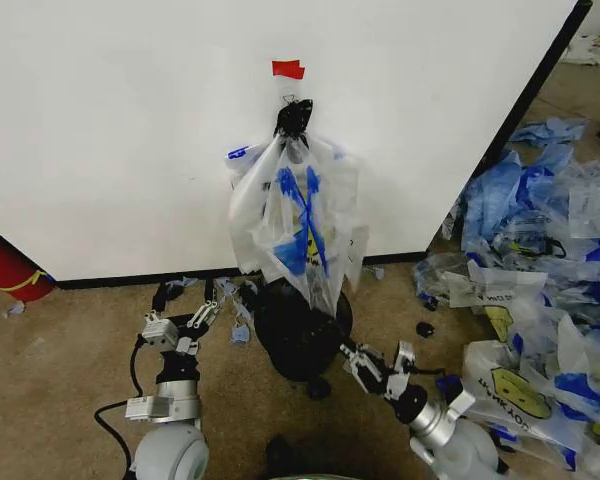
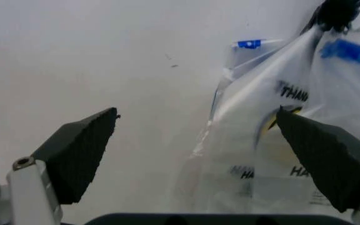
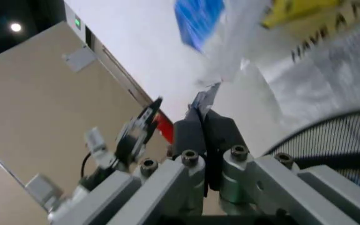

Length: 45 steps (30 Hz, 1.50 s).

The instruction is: Pick up the garbage bag from the wall and place it over the trash bin.

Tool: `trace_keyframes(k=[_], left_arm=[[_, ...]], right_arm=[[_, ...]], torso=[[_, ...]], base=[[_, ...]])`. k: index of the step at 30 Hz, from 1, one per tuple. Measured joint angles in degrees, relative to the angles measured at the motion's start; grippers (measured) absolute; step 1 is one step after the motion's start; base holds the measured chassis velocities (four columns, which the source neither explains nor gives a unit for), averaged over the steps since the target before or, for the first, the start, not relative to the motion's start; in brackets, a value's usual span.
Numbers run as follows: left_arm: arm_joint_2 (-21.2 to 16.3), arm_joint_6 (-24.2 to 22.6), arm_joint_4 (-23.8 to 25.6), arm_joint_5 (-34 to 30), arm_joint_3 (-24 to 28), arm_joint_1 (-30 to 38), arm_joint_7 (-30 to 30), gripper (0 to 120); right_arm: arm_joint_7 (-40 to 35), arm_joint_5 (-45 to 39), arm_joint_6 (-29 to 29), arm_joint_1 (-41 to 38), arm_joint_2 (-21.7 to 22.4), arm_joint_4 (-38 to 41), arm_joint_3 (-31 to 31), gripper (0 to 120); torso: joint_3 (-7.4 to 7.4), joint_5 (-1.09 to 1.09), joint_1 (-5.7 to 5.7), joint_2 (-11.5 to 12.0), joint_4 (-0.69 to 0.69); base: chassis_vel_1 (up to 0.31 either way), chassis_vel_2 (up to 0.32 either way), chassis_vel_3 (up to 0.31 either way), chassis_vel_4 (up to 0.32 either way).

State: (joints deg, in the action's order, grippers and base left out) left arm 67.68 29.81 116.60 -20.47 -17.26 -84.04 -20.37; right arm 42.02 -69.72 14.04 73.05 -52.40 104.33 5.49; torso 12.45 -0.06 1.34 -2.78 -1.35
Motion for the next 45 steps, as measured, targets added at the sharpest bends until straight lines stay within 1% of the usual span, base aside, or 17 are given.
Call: trace_keyframes(k=[6, 12, 14, 16, 19, 20, 23, 25, 27, 31, 33, 34, 35, 37, 38, 41, 45], left_arm=[[-0.5, -0.1, 1.9, -0.6, 0.6, -0.2, 0.9, 100], [-2.7, -1.6, 4.5, -3.1, 3.8, 0.6, 2.0, 100], [-5.9, -2.4, 4.6, -5.0, 6.4, 3.0, 2.7, 100], [-8.8, -3.1, 4.6, -7.4, 7.7, 4.9, 2.7, 100], [-15.5, -4.2, 4.3, -13.0, 10.6, 9.6, 2.6, 100], [-15.5, -4.2, 4.3, -13.0, 10.6, 9.6, 2.6, 100], [-20.1, -4.6, 3.2, -16.6, 12.7, 15.3, 2.1, 100], [-21.8, -4.7, 2.4, -18.6, 14.3, 19.0, 1.9, 100], [-22.6, -4.7, 2.1, -19.6, 15.0, 20.9, 1.9, 100], [-25.8, -5.6, 1.3, -25.1, 19.7, 30.4, 1.7, 100], [-26.5, -6.4, 1.3, -27.1, 21.2, 33.3, 1.7, 100], [-26.5, -6.4, 1.3, -27.1, 21.2, 33.3, 1.7, 100], [-26.8, -7.1, 1.5, -28.7, 22.8, 35.8, 1.7, 100], [-27.1, -8.6, 2.3, -30.9, 25.1, 39.2, 1.7, 100], [-27.2, -9.6, 3.0, -31.9, 25.8, 40.0, 1.8, 100], [-27.8, -11.0, 4.1, -33.8, 27.5, 41.2, 2.1, 100], [-28.7, -12.3, 5.5, -36.2, 32.3, 45.8, 3.3, 100]], right_arm=[[-1.2, -1.7, -0.5, -3.7, -0.6, -0.8, -0.1, 0], [-1.7, -2.6, -0.8, -6.8, -2.1, -2.7, -0.6, 0], [-1.9, -2.7, -0.9, -8.2, -3.3, -3.9, -0.8, 0], [-1.9, -2.7, -1.1, -8.8, -3.9, -4.5, -0.8, 0], [-2.0, -2.5, -1.1, -9.4, -5.0, -5.5, -1.3, 0], [-2.0, -2.5, -1.1, -9.4, -5.0, -5.5, -1.3, 0], [-2.0, -1.7, -1.1, -9.5, -5.6, -6.0, -1.6, 0], [-1.9, -1.3, -1.2, -9.4, -5.8, -6.1, -1.7, 0], [-1.8, -1.2, -1.2, -9.4, -5.8, -6.1, -1.7, 0], [-1.7, -0.8, -1.3, -9.3, -5.9, -6.3, -1.9, 0], [-1.7, -0.6, -1.3, -9.2, -5.9, -6.4, -2.0, 0], [-1.7, -0.6, -1.3, -9.2, -5.9, -6.4, -2.0, 0], [-1.6, -0.3, -1.3, -9.0, -5.9, -6.4, -2.0, 0], [-1.4, 0.1, -1.3, -8.2, -5.9, -6.5, -1.8, 0], [-1.3, 0.3, -1.2, -7.9, -5.9, -6.5, -1.7, 0], [-1.1, 0.5, -1.2, -7.4, -5.8, -6.5, -1.3, 0], [-0.7, 0.6, -1.1, -6.7, -5.2, -6.4, -0.4, 0]], torso=[[0.00, 0.00, 0.00, 0.0, 0.00], [0.00, 0.01, 0.00, 0.0, 0.00], [0.00, -0.01, 0.00, 0.0, 0.02], [0.00, -0.02, 0.00, 0.0, -0.01], [0.01, -0.01, 0.00, 0.0, 0.00], [0.01, -0.01, 0.00, 0.0, 0.00], [0.01, 0.01, 0.00, 0.0, 0.00], [0.01, -0.02, 0.00, 0.0, 0.00], [0.01, -0.02, 0.00, 0.0, 0.00], [0.01, -0.01, 0.01, 0.0, -0.02], [0.01, 0.00, 0.01, 0.0, -0.01], [0.01, 0.00, 0.01, 0.0, -0.01], [0.01, 0.02, 0.01, 0.0, 0.01], [0.01, -0.01, 0.01, 0.0, -0.02], [0.01, 0.03, 0.01, 0.0, -0.02], [0.00, -0.01, 0.00, 0.0, 0.00], [0.00, 0.00, 0.00, 0.0, -0.01]], base=[[0.000, 0.000, 0.000, 0.000], [0.000, 0.000, 0.000, 0.000], [0.000, 0.000, 0.000, 0.000], [0.000, 0.000, 0.000, 0.000], [0.000, 0.000, 0.000, 0.000], [0.000, 0.000, 0.000, 0.000], [0.000, 0.000, 0.000, 0.000], [0.000, 0.000, 0.000, 0.000], [0.000, 0.000, 0.000, 0.000], [0.000, 0.000, 0.000, 0.000], [0.000, 0.000, 0.000, 0.000], [0.000, 0.000, 0.000, 0.000], [0.000, 0.000, 0.000, 0.000], [0.000, 0.000, 0.000, 0.000], [0.000, 0.000, 0.000, 0.000], [0.000, 0.000, 0.000, 0.000], [0.000, 0.000, 0.000, 0.000]])
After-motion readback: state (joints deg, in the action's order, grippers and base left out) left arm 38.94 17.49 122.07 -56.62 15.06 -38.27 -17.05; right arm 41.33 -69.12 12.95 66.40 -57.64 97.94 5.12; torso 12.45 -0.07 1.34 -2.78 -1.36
